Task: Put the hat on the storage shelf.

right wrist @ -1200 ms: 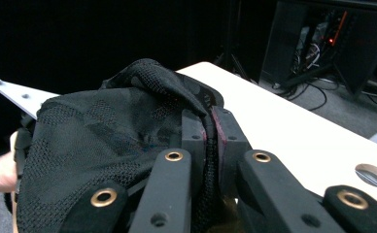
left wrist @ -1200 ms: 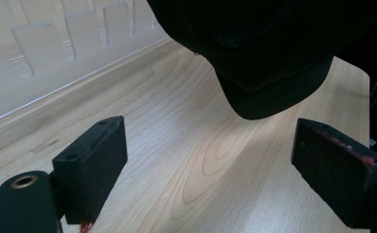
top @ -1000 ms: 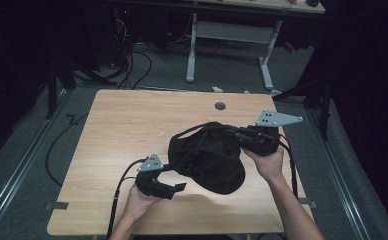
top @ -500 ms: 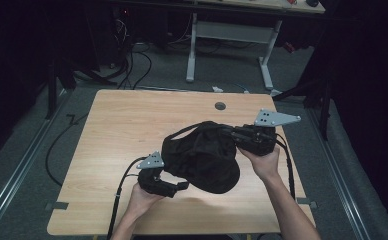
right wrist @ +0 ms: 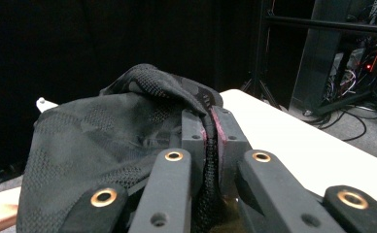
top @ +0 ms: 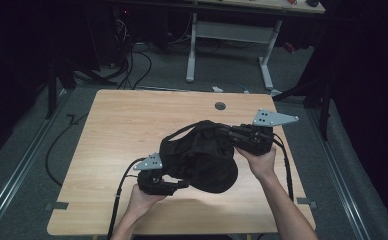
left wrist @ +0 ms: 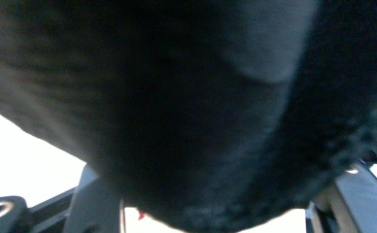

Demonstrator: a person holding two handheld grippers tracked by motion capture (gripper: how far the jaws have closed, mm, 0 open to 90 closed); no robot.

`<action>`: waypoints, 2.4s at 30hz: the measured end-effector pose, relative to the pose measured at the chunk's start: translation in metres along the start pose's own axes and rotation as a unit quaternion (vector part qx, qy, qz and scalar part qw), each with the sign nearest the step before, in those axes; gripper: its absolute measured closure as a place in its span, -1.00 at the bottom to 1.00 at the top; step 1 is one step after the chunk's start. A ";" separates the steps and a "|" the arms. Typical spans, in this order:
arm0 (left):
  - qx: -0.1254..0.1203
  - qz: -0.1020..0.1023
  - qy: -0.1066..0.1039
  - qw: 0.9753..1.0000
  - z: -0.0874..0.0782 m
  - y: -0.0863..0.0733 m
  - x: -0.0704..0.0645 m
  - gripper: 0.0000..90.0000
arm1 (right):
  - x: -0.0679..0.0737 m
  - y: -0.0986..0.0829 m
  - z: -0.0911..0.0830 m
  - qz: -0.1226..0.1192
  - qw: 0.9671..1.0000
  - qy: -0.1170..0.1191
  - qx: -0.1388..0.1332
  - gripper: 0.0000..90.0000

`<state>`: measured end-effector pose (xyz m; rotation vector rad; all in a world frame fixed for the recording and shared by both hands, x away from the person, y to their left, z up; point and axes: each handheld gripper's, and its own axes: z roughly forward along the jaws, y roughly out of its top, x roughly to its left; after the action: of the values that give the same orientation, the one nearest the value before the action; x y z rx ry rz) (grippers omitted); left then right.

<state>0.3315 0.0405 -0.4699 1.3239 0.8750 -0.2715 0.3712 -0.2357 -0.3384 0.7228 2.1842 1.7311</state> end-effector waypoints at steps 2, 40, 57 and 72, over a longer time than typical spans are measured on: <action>0.006 0.007 -0.003 1.000 0.000 -0.002 -0.001 0.12 | -0.001 0.000 0.000 0.002 1.000 -0.001 -0.001 0.90; 0.047 0.061 -0.006 0.997 -0.012 -0.006 -0.022 0.53 | -0.018 -0.009 0.012 0.014 0.997 -0.061 0.050 0.39; 0.009 0.058 0.023 0.998 -0.033 0.007 -0.023 0.54 | -0.021 -0.015 -0.001 0.016 0.992 -0.099 0.074 0.12; -0.011 0.054 0.051 0.997 -0.039 0.015 -0.023 0.53 | -0.019 -0.042 -0.007 0.022 0.985 -0.126 0.118 0.06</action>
<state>0.3106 0.0737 -0.4427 1.3678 0.8862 -0.1111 0.3747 -0.2588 -0.3789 0.9933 2.2297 1.3258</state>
